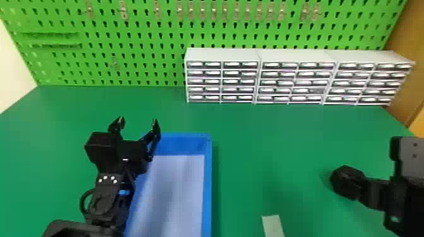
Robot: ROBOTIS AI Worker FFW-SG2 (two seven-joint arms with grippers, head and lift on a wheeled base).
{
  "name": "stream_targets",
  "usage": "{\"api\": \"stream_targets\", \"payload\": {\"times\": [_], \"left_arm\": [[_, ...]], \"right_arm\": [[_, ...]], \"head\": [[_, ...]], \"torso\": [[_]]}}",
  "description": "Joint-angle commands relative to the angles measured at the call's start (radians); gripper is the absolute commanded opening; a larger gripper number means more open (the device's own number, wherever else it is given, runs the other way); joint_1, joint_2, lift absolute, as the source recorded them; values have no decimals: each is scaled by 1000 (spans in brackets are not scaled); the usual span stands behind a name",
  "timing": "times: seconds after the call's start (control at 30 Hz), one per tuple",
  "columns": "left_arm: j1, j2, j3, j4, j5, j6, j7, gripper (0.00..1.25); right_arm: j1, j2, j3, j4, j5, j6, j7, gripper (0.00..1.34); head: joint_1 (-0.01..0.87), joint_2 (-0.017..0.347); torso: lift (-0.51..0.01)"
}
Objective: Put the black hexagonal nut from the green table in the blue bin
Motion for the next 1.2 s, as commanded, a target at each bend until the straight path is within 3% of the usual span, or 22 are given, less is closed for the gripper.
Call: {"api": "stream_targets", "payload": {"times": [0.0, 1.17], "left_arm": [[0, 0, 1, 1, 0, -1, 0, 782], [-2, 2, -1, 6, 0, -3, 0, 782]], "right_arm": [[-6, -6, -3, 0, -4, 18, 0, 828], [-4, -10, -26, 0, -20, 40, 0, 828]], "head": [[657, 57], [657, 57]], "torso": [[-95], [-95]]}}
